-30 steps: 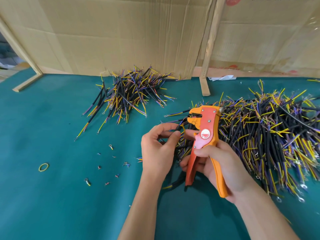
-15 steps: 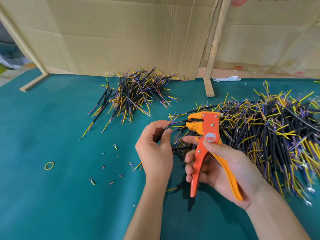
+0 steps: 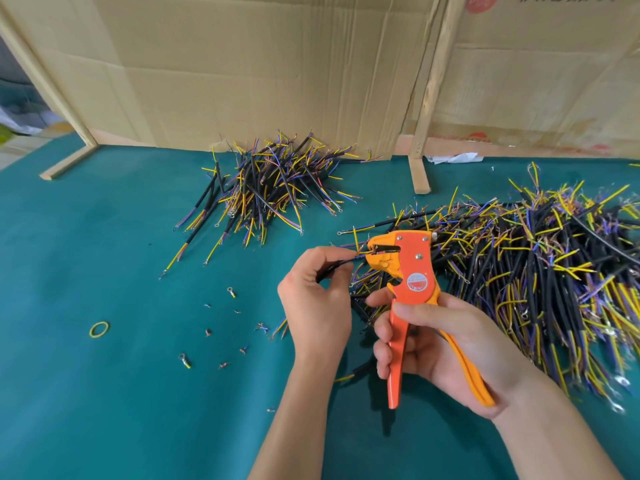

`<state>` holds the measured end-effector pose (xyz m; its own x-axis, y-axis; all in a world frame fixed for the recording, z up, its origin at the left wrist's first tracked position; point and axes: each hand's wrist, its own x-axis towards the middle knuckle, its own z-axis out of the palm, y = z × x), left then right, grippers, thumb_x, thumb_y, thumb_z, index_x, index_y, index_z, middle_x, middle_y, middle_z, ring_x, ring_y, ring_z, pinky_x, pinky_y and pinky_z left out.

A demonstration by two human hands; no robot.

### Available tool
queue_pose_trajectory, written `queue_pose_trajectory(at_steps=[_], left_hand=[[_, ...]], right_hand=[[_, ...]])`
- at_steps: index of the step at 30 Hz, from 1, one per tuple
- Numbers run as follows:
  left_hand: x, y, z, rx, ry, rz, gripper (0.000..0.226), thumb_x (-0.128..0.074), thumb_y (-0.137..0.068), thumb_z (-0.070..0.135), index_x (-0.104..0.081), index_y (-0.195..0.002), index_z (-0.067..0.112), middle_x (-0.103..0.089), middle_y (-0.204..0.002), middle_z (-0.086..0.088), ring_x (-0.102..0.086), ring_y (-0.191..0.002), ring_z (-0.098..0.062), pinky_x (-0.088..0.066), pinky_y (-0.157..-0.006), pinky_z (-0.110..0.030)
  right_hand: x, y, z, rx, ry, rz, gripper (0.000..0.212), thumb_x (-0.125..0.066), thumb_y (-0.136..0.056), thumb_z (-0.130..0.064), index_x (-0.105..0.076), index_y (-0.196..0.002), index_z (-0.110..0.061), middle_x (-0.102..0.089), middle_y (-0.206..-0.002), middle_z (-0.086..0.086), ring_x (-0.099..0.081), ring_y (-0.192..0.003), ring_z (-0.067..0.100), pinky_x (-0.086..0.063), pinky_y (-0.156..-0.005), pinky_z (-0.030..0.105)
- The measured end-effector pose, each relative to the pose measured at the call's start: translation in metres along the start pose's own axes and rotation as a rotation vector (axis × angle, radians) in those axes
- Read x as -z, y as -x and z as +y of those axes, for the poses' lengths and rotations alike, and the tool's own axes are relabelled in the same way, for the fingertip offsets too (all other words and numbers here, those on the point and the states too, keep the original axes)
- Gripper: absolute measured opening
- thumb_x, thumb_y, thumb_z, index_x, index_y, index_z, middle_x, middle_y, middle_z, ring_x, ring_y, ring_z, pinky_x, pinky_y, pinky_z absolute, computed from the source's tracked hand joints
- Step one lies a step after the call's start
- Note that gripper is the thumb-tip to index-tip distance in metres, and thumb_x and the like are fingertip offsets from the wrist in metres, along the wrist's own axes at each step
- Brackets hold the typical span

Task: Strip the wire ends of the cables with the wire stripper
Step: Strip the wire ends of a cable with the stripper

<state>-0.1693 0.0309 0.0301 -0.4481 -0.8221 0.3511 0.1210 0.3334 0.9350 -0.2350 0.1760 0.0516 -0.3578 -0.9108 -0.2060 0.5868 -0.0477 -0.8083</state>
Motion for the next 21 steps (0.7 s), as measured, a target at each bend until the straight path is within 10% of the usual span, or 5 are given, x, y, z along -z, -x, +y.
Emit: queue_pose_trajectory(at_steps=[11,21], left_hand=[[-0.001,0.000,-0.002,0.026,0.007,-0.032,0.032,-0.072,-0.081,-0.007,-0.076,-0.083,0.025,-0.076,-0.084,0.008,-0.072,-0.080,-0.006,-0.053,-0.077,-0.020],[-0.003,-0.001,-0.004,0.009,0.011,-0.050,0.013,-0.072,-0.089,0.008,-0.077,-0.093,0.019,-0.069,-0.082,0.001,-0.063,-0.074,-0.014,-0.052,-0.073,-0.033]], right_hand=[[-0.022,-0.009,0.008,0.074,-0.087,0.224,0.036,-0.069,-0.085,-0.045,-0.053,-0.075,-0.014,-0.034,-0.054,0.003,-0.032,-0.032,0.013,-0.032,-0.035,0.020],[-0.004,-0.009,0.006,0.129,-0.123,0.127,0.041,-0.091,-0.070,-0.027,-0.062,-0.091,-0.009,-0.053,-0.072,0.015,-0.054,-0.059,0.031,-0.052,-0.057,0.044]])
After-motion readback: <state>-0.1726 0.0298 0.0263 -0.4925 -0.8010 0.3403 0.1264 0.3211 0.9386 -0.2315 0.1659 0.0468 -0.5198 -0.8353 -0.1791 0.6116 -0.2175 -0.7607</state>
